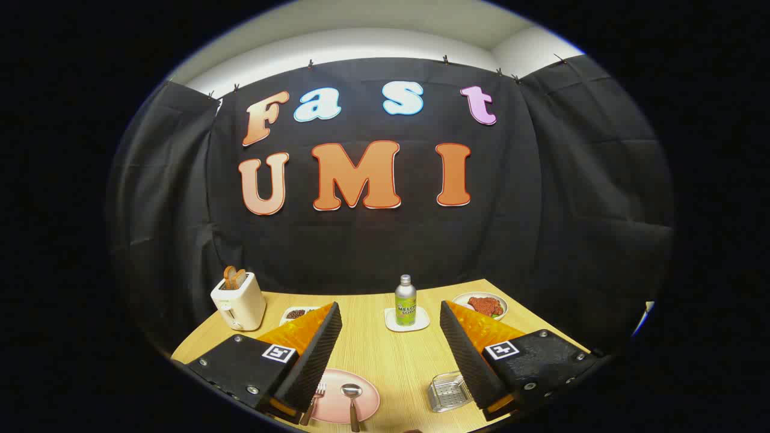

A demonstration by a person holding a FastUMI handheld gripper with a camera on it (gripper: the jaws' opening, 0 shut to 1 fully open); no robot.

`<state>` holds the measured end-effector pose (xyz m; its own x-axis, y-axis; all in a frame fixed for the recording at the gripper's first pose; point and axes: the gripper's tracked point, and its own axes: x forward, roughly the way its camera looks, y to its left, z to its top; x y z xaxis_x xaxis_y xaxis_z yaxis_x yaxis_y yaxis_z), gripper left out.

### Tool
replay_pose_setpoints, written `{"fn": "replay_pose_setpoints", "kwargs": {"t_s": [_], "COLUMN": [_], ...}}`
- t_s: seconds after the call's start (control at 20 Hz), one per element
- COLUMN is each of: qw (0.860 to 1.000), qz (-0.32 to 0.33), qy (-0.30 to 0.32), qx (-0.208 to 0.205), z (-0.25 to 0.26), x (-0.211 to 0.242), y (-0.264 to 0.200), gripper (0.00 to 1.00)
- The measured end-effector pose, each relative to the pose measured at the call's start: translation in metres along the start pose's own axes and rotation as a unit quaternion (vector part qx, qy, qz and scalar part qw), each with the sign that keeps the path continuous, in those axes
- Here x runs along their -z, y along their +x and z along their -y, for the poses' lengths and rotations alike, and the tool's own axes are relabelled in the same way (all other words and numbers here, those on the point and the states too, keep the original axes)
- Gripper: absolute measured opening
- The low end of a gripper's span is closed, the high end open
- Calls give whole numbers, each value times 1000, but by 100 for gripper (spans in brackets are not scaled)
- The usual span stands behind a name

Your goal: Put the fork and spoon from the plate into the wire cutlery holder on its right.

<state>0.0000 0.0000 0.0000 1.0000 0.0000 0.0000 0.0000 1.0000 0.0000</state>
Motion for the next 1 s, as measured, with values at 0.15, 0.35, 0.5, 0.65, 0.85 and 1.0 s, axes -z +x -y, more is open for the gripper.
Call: {"fn": "replay_pose_setpoints", "kwargs": {"t_s": [0.15, 0.35, 0.5, 0.65, 0.85, 1.0], "qw": [1000, 1000, 1000, 999, 999, 998], "qz": [-2, -14, -23, -25, -31, -44], "qy": [-3, 0, 5, -10, -17, -25], "qx": [-3, -7, -15, -18, -28, -34], "z": [-6, -14, -24, -31, -42, -48], "x": [8, 27, 40, 51, 68, 88], "y": [3, 6, 6, 8, 11, 13], "gripper": [98, 98, 98, 98, 98, 98]}}
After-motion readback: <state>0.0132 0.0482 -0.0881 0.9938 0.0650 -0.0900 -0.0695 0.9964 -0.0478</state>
